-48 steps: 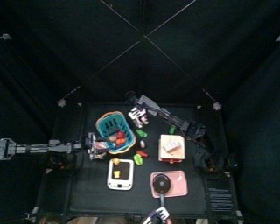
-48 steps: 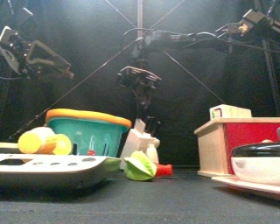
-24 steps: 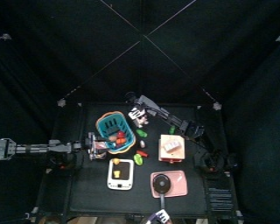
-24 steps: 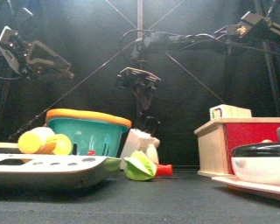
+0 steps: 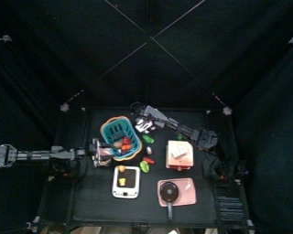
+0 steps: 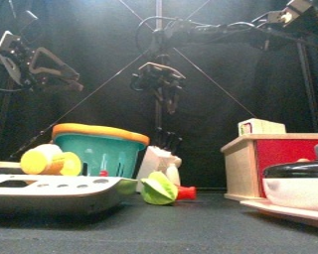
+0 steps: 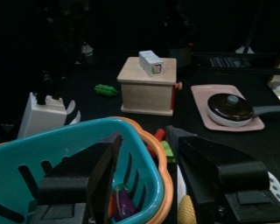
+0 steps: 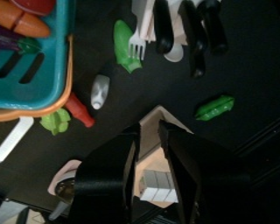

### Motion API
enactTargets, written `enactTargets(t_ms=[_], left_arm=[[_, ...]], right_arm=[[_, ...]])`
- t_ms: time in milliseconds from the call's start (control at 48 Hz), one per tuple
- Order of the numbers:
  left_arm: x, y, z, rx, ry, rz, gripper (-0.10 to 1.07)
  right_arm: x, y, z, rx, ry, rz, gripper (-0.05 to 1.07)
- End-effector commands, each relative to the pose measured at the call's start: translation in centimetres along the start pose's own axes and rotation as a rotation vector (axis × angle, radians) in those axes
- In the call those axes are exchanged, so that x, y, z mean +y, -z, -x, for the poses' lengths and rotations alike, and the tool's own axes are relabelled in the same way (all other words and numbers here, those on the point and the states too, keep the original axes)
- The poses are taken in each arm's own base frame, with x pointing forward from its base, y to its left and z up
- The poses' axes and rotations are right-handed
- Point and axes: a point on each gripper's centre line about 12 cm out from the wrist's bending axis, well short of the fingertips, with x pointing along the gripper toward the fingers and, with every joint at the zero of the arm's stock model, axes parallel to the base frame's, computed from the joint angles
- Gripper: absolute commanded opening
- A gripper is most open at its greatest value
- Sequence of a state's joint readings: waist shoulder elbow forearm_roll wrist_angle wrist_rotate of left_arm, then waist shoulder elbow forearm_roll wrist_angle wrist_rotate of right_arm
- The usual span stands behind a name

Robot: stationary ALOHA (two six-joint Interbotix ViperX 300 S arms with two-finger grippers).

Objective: Put cleaver back in holder

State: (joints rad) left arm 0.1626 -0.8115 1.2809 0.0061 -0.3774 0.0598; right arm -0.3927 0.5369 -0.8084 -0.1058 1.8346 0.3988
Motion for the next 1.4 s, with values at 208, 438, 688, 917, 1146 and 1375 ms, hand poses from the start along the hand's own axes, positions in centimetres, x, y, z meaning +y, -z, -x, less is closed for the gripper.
enactTargets(t_ms=[208, 438, 688, 917, 1146, 1375], left_arm=[[0.0, -0.7, -0.2, -0.019, 0.001, 0.000, 0.84], [0.0, -0.6, -0.2, -0.017, 0.001, 0.000, 0.84], [-0.2, -0.4, -0.2, 0.009, 0.009, 0.002, 0.84], [-2.0, -0.1, 0.0, 0.016, 0.093, -0.001, 0.84], [-4.7, -0.4, 0.3, 0.013, 0.224, -0.008, 0.84], [-5.5, -1.6, 0.3, -0.031, 0.258, -0.005, 0.84]], right_arm=[[-0.8, 6.1, 3.2, -0.025, 0.059, 0.007, 0.67], [0.8, 9.4, 2.9, -0.073, 0.034, 0.026, 0.67], [1.5, 13.6, 3.7, -0.169, 0.005, 0.048, 0.67], [2.3, 17.3, 3.4, -0.333, -0.058, 0.043, 0.67], [2.4, 20.3, 1.9, -0.527, -0.166, 0.020, 0.67], [2.4, 22.3, -0.6, -0.703, -0.270, 0.102, 0.67]])
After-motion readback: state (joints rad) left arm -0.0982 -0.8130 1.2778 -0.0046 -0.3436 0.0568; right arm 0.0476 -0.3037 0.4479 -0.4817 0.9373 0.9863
